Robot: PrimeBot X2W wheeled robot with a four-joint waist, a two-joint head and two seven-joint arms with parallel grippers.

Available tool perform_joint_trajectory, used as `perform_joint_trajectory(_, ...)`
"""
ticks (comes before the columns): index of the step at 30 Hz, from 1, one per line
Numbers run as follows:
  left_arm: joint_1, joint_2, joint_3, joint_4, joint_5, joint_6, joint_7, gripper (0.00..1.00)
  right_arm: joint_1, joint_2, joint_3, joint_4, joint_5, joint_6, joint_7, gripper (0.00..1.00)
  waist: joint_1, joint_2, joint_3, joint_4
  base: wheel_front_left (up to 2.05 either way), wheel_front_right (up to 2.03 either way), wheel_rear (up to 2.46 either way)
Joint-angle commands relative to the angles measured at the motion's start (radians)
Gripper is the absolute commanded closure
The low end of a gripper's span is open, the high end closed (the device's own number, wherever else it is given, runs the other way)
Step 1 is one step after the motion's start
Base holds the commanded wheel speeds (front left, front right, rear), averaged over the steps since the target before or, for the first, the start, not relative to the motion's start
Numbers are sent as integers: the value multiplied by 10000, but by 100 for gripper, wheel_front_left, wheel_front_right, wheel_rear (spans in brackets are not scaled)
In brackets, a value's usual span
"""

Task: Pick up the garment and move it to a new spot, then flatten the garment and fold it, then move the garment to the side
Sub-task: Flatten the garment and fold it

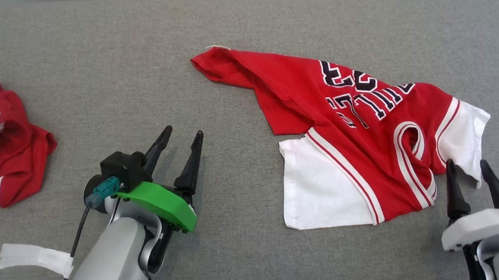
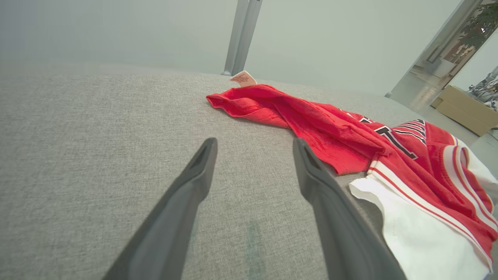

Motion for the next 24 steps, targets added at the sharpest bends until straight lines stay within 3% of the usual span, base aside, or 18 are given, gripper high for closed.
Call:
perform_joint_trajectory(1, -132, 33, -96, 46, -47, -29, 5, 0, -351, 12, 18, 8, -101, -17, -1, 0, 0, 0, 282, -68, 0, 0, 0)
perform_joint_trajectory(13, -960, -37, -647, 244, -208, -29, 5, 0, -2820, 61, 1016, 1259, -345, -16, -1, 0, 0, 0, 736, 497, 0, 0, 0)
perform_joint_trajectory(24, -1025, -76, -1065, 235, -443, -30, 5, 0, -5022, -431, 2293, 2904, -8, -16, 353, 0, 0, 0, 1105, 1069, 0, 0, 0)
